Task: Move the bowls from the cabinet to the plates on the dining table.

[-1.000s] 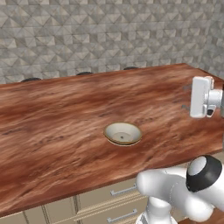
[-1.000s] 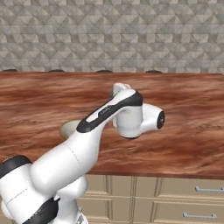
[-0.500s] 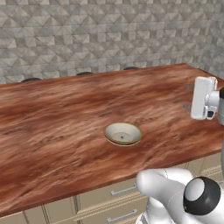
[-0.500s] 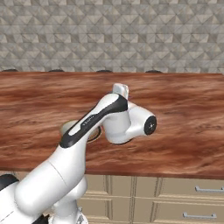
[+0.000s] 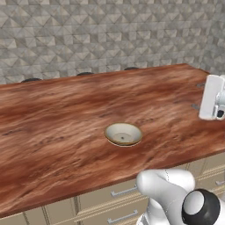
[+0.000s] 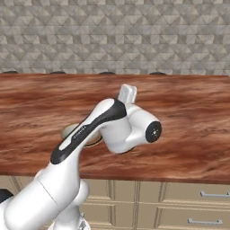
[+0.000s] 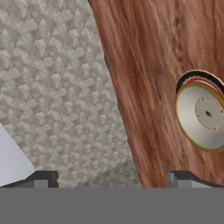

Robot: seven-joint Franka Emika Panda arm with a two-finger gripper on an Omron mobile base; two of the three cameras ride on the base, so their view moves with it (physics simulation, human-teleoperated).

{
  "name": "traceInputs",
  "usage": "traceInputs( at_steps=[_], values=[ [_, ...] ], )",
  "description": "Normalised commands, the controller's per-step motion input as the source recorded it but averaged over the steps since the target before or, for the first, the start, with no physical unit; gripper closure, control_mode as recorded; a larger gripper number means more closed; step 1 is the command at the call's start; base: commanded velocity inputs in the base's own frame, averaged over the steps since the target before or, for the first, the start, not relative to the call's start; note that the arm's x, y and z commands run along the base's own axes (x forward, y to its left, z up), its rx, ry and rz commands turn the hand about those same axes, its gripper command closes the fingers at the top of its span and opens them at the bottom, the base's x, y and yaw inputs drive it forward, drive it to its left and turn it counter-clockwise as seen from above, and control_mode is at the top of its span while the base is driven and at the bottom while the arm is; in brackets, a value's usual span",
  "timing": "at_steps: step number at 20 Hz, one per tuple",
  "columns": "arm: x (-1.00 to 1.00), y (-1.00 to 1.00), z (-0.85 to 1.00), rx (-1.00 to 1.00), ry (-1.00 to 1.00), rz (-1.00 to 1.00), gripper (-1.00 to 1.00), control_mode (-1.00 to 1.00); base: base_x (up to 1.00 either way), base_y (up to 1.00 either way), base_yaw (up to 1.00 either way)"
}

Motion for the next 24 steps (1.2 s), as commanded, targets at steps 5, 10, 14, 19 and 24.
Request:
traceInputs(
  at_steps=[5, 10, 14, 19, 24],
  values=[
    [-0.42, -0.21, 0.07, -0.02, 0.06, -0.01, -1.00, -1.00, 0.00, 0.00, 0.00],
    [-0.38, -0.08, -0.01, -0.12, 0.02, -0.02, -1.00, -1.00, 0.00, 0.00, 0.00],
    [-0.37, -0.04, -0.01, -0.15, 0.01, -0.02, -1.00, -1.00, 0.00, 0.00, 0.00],
    [-0.34, -0.04, -0.01, -0.15, 0.01, -0.03, -1.00, -1.00, 0.00, 0.00, 0.00],
    [-0.32, -0.01, 0.00, -0.12, 0.03, -0.03, -1.00, -1.00, 0.00, 0.00, 0.00]
  ],
)
